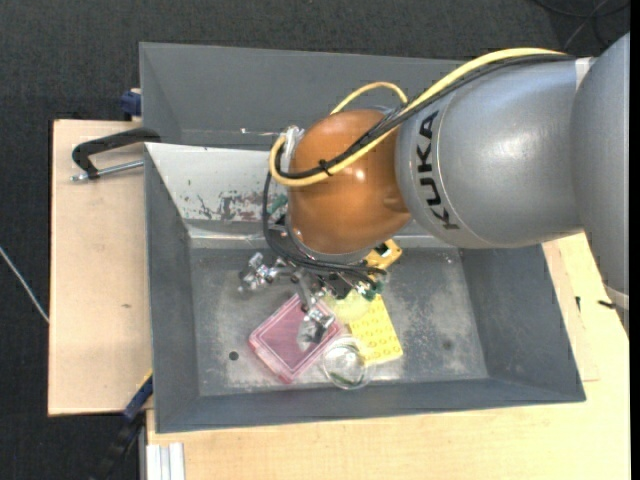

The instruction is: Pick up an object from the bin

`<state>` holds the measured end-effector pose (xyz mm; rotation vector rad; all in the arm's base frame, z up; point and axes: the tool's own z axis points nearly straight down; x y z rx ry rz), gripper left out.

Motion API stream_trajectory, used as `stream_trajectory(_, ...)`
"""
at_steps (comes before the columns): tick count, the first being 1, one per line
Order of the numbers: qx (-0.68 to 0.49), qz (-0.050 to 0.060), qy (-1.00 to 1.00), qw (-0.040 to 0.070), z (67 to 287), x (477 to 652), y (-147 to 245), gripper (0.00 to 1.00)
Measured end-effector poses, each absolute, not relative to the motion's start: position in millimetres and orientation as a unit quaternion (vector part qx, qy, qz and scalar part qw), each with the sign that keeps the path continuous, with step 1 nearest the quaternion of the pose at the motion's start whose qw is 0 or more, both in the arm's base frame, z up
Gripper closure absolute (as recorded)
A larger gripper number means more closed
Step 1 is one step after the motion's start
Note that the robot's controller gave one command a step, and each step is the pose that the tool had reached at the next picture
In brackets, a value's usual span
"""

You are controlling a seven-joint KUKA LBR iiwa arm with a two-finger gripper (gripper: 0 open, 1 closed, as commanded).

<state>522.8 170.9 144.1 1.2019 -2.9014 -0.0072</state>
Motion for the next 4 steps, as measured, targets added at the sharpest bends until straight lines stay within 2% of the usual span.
stream_trajectory(1,0.454,0.002,-0.891,-0.014,80,499.3,100,1.00)
stream_trajectory(2,0.453,0.001,-0.891,-0.014,80,499.2,100,1.00)
stream_trajectory(3,0.466,-0.002,-0.885,0.000,120,496.8,93,1.00)
stream_trajectory(4,0.475,0.000,-0.880,-0.004,161,505.7,96,1.00)
